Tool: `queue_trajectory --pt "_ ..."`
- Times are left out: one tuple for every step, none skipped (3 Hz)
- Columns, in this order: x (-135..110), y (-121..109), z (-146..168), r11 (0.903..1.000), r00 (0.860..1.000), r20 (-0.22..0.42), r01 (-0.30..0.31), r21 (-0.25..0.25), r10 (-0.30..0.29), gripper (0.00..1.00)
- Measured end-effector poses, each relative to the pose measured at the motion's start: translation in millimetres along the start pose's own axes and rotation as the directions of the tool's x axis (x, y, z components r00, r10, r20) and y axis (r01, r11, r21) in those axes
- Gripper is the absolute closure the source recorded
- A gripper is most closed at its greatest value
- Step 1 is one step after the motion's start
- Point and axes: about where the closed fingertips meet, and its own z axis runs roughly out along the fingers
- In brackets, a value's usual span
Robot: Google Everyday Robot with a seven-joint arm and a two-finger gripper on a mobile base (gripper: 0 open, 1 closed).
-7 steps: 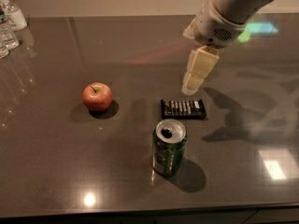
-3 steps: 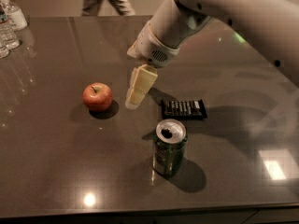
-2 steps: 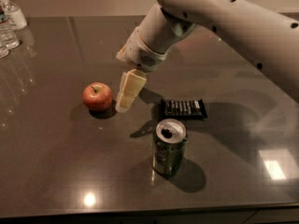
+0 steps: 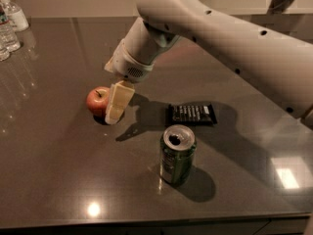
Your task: Pick apple
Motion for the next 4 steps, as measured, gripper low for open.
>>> queue_trajectory --pt "-6.3 1.5 15.4 0.9997 1.000 0.001 0.009 -0.023 -0.009 0.00" --pt "-11.1 3.9 22.6 0.9991 1.000 -0.002 0.016 -0.039 -0.016 0.16" --pt "-14.1 7.2 22.3 0.9986 1.000 0.007 0.014 -0.052 -0.013 0.39" --pt "-17.1 9.3 16.1 0.9980 1.000 0.011 0.014 -0.062 -0.014 0.64"
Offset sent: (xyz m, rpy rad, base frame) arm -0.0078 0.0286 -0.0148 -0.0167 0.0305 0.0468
